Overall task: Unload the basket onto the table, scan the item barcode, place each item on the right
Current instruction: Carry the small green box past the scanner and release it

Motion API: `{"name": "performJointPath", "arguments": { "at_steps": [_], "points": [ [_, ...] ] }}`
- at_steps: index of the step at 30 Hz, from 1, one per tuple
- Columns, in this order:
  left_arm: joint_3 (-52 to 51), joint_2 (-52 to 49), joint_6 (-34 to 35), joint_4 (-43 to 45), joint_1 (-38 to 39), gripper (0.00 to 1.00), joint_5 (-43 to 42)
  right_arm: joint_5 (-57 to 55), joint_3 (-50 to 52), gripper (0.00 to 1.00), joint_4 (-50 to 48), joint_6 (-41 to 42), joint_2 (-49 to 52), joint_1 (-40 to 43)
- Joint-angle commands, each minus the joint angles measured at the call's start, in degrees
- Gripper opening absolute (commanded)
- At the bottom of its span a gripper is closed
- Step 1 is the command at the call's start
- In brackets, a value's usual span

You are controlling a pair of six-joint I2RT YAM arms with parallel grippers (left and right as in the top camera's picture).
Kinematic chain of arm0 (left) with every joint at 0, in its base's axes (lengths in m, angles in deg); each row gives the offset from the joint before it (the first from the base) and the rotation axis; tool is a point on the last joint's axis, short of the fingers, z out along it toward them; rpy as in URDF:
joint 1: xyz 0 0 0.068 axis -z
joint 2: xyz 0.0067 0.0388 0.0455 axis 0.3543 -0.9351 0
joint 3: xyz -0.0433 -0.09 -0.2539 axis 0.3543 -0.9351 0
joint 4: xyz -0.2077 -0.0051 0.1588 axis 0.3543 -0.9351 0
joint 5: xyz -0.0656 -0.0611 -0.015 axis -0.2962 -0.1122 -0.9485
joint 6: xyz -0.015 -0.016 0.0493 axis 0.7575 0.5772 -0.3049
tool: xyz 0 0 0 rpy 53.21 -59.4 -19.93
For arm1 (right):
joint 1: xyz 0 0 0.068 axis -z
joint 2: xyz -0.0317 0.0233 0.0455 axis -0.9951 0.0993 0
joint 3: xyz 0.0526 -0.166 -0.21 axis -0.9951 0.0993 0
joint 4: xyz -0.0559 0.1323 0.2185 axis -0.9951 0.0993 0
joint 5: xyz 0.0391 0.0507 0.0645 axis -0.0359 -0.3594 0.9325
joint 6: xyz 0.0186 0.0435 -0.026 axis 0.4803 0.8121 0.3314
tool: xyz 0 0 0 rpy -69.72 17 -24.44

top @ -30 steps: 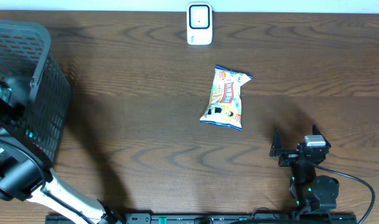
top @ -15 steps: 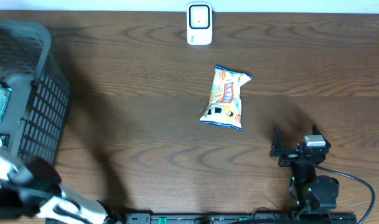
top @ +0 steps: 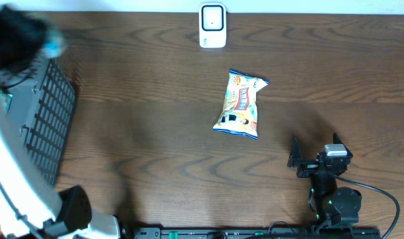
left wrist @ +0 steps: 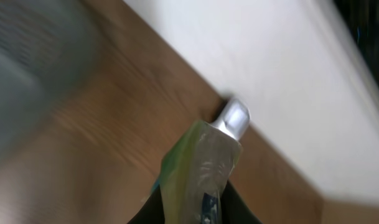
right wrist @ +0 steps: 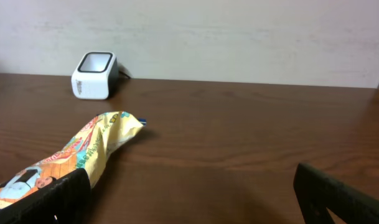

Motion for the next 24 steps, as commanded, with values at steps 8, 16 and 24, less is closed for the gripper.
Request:
{"name": "performJointPath", "arguments": {
  "at_steps": [8,16,24],
  "points": [
    [-1.7,-16.3,0.7,0.0,24.4,0.08,6.5,-0.4,0.0,0.99,0.4,0.0,-0.3,0.2],
    [-1.7,-30.8,0.7,-0.5,35.2,0.08,17.2,-0.4,0.0,0.99,0.4,0.0,-0.3,0.2],
    [-1.7,-39.4,0.7,-0.6,40.3,0.29,19.9,-0.4,0.0,0.99,0.4,0.0,-0.3,0.2]
  ]
}}
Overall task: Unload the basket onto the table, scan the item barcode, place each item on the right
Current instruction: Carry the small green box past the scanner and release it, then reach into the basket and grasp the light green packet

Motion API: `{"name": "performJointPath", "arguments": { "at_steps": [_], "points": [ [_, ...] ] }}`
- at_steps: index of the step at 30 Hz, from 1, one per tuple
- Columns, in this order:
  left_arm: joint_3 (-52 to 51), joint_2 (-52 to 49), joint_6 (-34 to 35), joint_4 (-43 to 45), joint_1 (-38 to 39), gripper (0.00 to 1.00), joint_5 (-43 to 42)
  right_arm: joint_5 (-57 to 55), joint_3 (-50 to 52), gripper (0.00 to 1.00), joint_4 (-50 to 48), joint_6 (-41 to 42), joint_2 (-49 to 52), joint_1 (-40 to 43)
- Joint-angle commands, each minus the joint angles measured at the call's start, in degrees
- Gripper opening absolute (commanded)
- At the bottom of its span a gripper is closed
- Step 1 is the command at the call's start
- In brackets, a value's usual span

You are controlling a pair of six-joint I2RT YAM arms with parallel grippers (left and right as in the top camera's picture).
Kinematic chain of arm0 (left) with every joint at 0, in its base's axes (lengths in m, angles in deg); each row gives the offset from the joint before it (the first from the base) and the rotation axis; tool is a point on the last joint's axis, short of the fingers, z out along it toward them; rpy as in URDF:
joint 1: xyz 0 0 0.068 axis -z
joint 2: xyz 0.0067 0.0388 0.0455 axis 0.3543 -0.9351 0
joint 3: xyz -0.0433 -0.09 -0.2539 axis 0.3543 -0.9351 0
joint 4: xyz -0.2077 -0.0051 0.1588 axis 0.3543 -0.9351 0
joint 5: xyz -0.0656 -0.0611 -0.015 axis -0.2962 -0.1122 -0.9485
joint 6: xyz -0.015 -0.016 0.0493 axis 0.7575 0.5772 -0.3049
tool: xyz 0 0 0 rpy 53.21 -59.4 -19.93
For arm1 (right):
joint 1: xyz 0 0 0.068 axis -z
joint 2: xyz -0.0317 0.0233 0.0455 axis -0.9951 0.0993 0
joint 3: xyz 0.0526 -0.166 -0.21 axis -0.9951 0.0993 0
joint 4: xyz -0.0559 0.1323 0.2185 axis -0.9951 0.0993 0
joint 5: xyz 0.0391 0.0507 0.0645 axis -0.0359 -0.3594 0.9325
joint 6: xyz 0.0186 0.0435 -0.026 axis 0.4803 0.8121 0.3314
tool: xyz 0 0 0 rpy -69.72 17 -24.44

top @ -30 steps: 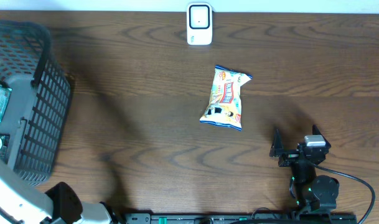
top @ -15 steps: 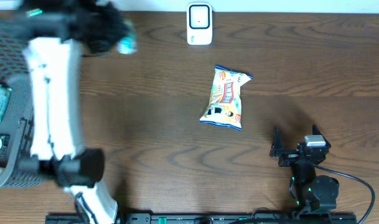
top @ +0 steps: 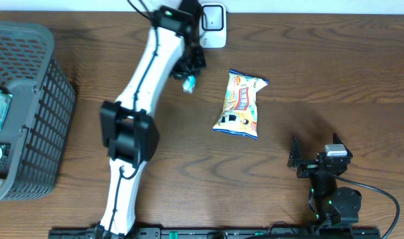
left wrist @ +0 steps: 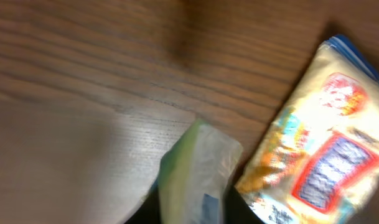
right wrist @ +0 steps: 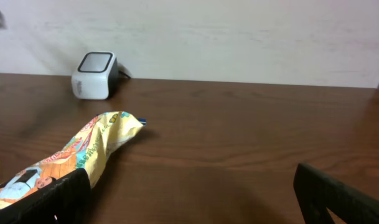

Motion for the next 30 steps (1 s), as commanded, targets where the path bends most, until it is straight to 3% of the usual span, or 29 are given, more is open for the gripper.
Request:
{"name": "performJointPath", "arguments": {
  "at_steps": [1,2,6,15,24,27,28,30],
  "points": [
    [0.0,-1.7,0.0,-0.4,1.5,0.33,2.5,-0.4,0.0,0.99,0.4,0.0,-0.3,0.2],
    [0.0,-1.8,0.0,-0.4,1.9,0.41,2.5,-0.4,0.0,0.99,0.4,0.0,-0.3,0.2],
    [0.1,-1.2,0.0,-0.4,2.9,0.48,2.1,-0.4,0.0,0.99,0.4,0.0,-0.3,0.2],
    [2.9,8.3,-6.8,-2.4,-2.4,0.49,2.9,-0.4,0.0,0.99,0.4,0.0,-0.3,0.2],
    [2.9,29.1,-6.7,0.1,-24.6,0.50,14.6,-0.4,0.0,0.99,0.4,0.0,-0.3,0.2],
    [2.9,32.1,-6.6,-0.9,-34.4,0.51,17.0,-0.4,0.0,0.99,0.4,0.0,-0.3,0.2],
    [2.9,32.3,-6.6,-1.5,-37.3,0.57,17.1,-0.4,0.0,0.99,0.4,0.0,-0.3,0.2],
    [2.4,32.1,-6.7,-3.0,-43.3,0.59,17.2,-0.4,0.0,0.99,0.4,0.0,-0.3,0.2]
  ]
}}
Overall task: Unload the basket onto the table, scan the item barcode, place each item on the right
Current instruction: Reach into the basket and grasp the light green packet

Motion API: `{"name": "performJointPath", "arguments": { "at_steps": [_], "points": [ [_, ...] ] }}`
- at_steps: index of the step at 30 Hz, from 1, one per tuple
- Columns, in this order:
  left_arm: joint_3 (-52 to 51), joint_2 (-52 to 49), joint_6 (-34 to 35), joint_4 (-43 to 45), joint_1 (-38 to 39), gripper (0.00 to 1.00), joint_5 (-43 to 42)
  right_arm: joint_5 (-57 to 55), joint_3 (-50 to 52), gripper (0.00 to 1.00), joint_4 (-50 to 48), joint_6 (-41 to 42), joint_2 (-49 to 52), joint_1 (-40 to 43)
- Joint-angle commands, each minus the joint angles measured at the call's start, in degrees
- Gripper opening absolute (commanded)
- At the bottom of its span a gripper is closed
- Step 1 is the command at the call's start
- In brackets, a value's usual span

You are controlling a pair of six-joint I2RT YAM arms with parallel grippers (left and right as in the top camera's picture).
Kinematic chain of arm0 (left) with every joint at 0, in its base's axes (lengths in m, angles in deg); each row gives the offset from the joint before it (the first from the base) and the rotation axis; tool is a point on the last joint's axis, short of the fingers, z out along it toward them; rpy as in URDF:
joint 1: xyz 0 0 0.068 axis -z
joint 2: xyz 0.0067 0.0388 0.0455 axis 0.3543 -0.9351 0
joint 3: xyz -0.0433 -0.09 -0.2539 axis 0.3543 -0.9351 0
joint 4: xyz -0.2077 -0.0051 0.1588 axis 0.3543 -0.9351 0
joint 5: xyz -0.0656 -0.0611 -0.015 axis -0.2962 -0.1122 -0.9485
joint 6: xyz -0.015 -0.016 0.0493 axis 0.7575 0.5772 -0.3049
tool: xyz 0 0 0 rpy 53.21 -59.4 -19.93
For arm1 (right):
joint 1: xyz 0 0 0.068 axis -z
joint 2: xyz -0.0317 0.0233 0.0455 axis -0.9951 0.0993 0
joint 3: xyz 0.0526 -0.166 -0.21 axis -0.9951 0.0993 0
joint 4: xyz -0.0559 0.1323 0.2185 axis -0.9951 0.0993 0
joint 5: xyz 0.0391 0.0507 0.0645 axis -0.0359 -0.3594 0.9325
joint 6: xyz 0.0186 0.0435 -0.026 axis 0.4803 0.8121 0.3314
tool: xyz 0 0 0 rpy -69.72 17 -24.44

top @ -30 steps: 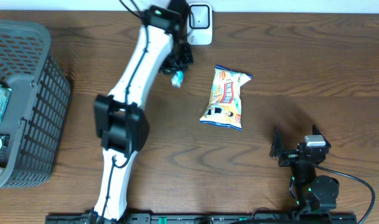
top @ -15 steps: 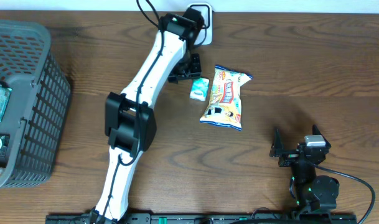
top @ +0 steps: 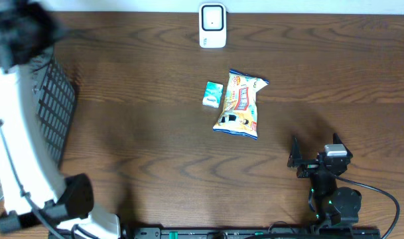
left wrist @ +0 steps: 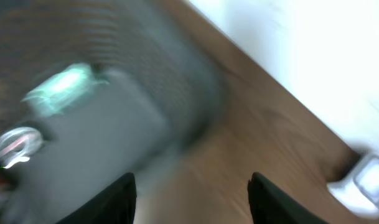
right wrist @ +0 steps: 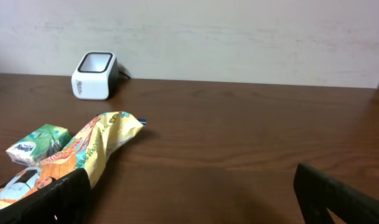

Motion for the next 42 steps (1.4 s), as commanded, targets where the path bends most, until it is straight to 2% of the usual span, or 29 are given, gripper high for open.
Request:
{"name": "performJointPath", "arguments": {
  "at_steps": [1,4,7,11,12,17,24,28,34,42],
  "points": [
    [-1.8,-2.6,-0.8,-1.8,-8.2,0.59,2.6,-0.4,0.0,0.99,0.4,0.0,-0.3,0.2],
    [-4.8,-3.9,-2.7,-1.6,-14.7,0.59,3.0,-0.4,0.0,0.99,0.4,0.0,-0.3,0.2],
    [-7.2,-6.1,-10.7,-0.7,-18.4,0.59,3.0,-0.4,0.0,0.99,0.4,0.0,-0.3,0.2],
    [-7.9,-10.6,-23.8,0.4,-20.7,0.58,3.0,-0.4,0.0,0.99,0.4,0.0,-0.3,0.2],
    [-8.0,-11.9,-25.8,1.1,-21.0,0.55,3.0,-0.4,0.0,0.99,0.4,0.0,-0.3,0.2],
    [-9.1,-18.2,-33.2,5.3,-20.6,0.55,3.4,-0.4,0.0,0.99,0.4,0.0,-0.3,0.2],
    [-10.6,-26.0,-33.4,11.4,-20.0,0.55,17.5,-0.4,0.0,0.99,0.4,0.0,-0.3,0.2],
    [-11.3,-28.8,-33.9,14.2,-20.1,0.55,17.5,-0.4,0.0,0.99,0.4,0.0,-0.3,0.2],
    [-14.9,-30.4,-39.1,19.5,-20.1,0.55,15.6,-0.4,0.0,0.99,0.4,0.0,-0.3,0.2],
    [-23.5,-30.5,-45.7,31.3,-20.1,0.56,15.7,-0.4,0.0,0.99,0.4,0.0,-0.3,0.2]
  ]
}}
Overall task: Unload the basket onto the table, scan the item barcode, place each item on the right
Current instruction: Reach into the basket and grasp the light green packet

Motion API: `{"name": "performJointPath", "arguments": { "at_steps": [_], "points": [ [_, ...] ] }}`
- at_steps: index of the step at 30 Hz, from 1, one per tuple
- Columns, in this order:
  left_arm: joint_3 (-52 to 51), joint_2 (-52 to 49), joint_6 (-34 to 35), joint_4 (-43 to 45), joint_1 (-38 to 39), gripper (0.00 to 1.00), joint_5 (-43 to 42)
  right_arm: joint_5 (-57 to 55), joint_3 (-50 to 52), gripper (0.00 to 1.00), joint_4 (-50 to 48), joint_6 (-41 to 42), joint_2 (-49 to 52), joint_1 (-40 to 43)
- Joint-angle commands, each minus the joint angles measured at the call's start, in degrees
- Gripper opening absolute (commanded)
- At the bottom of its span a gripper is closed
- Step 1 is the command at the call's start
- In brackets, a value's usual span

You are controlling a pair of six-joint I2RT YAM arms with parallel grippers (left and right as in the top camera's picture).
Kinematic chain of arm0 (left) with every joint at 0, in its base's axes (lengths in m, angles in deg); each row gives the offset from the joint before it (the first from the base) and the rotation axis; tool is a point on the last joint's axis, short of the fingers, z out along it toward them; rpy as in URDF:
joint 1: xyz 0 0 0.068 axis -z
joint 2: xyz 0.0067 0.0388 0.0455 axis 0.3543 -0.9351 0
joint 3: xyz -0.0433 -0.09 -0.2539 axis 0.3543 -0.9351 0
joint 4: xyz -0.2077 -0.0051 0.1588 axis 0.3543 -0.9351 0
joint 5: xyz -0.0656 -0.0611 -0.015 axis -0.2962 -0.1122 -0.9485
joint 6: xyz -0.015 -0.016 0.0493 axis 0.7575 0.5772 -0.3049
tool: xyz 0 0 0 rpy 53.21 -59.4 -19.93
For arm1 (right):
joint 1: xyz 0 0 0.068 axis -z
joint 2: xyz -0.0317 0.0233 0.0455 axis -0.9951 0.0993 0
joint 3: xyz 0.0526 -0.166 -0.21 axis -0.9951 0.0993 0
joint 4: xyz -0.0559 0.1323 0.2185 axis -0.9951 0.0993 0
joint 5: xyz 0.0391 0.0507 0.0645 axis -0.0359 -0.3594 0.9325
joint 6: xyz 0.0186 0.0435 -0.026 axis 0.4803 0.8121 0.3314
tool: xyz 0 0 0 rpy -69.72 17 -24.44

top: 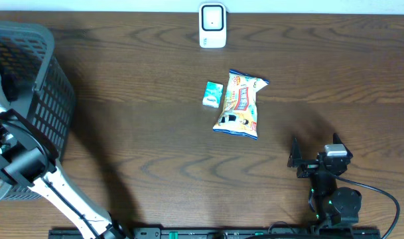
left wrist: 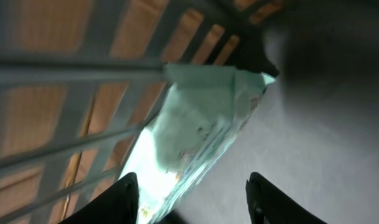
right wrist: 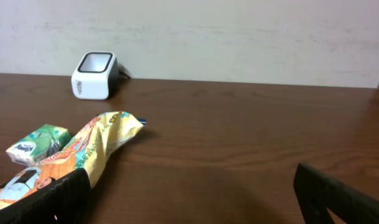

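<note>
The white barcode scanner (top: 213, 25) stands at the table's far edge, also in the right wrist view (right wrist: 94, 75). A small green pack (top: 212, 94) lies on the table beside a yellow snack bag (top: 240, 104). My left arm (top: 19, 162) reaches into the grey basket (top: 52, 99) at the left. Down there my left gripper (left wrist: 192, 208) is open, and a pale green packet (left wrist: 201, 127) lies against the basket wall with its lower end between the fingers. My right gripper (right wrist: 195, 199) rests open near the front right of the table, holding nothing.
The basket's mesh wall (left wrist: 83, 74) stands close around the left gripper. A red-labelled item shows at the basket's near end. The right arm's base and cable (top: 337, 199) sit at the front edge.
My left gripper was open above the basket; now it is down inside it, with a pale green packet between its open fingers. Table items and the right arm have not moved.
My left gripper held the small green pack by the basket, then held it near the scanner beside the yellow bag. Then the pack lay on the table next to that bag and the gripper was open over the basket. Now it is inside the basket.
</note>
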Motion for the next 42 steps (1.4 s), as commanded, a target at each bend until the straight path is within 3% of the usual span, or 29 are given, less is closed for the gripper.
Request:
{"name": "performJointPath", "arguments": {
  "at_steps": [1,8,17,19,28,31,34,36,42],
  "points": [
    [-3.7,-0.6,-4.5,4.0,-0.1,0.55,0.8,-0.4,0.0,0.99,0.4,0.0,-0.3,0.2],
    [-7.9,-0.6,-4.5,11.5,-0.7,0.55,9.0,-0.4,0.0,0.99,0.4,0.0,-0.3,0.2],
    [-7.9,0.8,-4.5,15.6,0.0,0.56,9.5,-0.4,0.0,0.99,0.4,0.0,-0.3,0.2],
    [-7.9,0.8,-4.5,15.9,0.0,0.60,9.5,-0.4,0.0,0.99,0.4,0.0,-0.3,0.2],
    [-10.5,0.7,0.5,11.6,-4.7,0.60,-5.3,-0.4,0.0,0.99,0.4,0.0,-0.3,0.2],
    [-10.5,0.7,0.5,8.9,-6.3,0.49,-11.6,-0.4,0.0,0.99,0.4,0.0,-0.3,0.2],
    [-10.5,0.7,0.5,7.4,-6.7,0.20,-12.0,-0.4,0.0,0.99,0.4,0.0,-0.3,0.2],
    [-10.5,0.9,0.5,7.2,-6.7,0.08,-12.0,-0.4,0.0,0.99,0.4,0.0,-0.3,0.2],
    [-9.4,4.8,3.9,7.6,-5.3,0.07,-12.0,-0.4,0.0,0.99,0.4,0.0,-0.3,0.2]
  ]
}}
